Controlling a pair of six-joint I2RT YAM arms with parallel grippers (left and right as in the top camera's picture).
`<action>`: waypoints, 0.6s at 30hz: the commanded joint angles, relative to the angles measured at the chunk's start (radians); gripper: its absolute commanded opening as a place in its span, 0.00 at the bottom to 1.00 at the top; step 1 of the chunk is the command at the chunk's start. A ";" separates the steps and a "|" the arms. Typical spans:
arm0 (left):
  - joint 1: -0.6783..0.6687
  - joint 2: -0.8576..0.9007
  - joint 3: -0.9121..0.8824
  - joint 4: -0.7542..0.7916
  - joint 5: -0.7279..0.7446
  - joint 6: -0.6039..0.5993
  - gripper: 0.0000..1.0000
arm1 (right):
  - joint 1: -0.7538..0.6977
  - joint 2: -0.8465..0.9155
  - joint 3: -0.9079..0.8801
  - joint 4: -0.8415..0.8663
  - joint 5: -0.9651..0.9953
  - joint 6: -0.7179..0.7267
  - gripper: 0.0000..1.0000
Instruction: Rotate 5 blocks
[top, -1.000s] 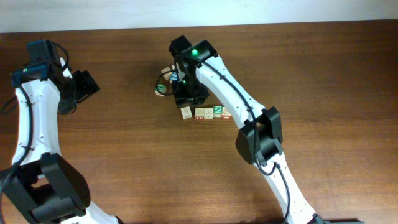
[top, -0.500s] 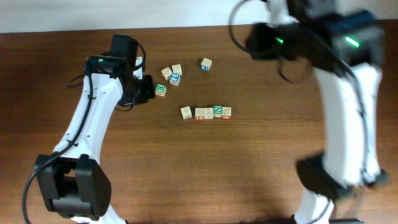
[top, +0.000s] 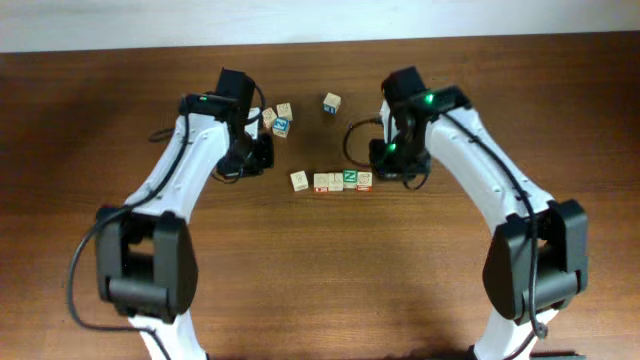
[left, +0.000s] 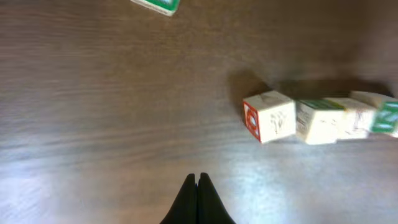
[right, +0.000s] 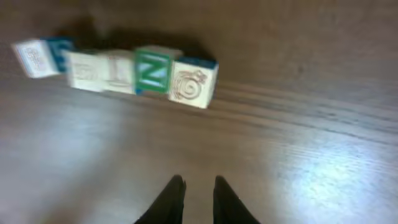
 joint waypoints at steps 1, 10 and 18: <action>-0.018 0.082 -0.011 0.017 0.060 -0.006 0.00 | -0.007 -0.016 -0.135 0.143 -0.026 0.023 0.18; -0.026 0.170 -0.019 0.156 0.065 -0.007 0.00 | -0.051 -0.009 -0.256 0.354 0.034 0.029 0.18; -0.026 0.216 -0.019 0.183 0.114 -0.007 0.00 | -0.052 -0.009 -0.325 0.493 0.008 0.029 0.17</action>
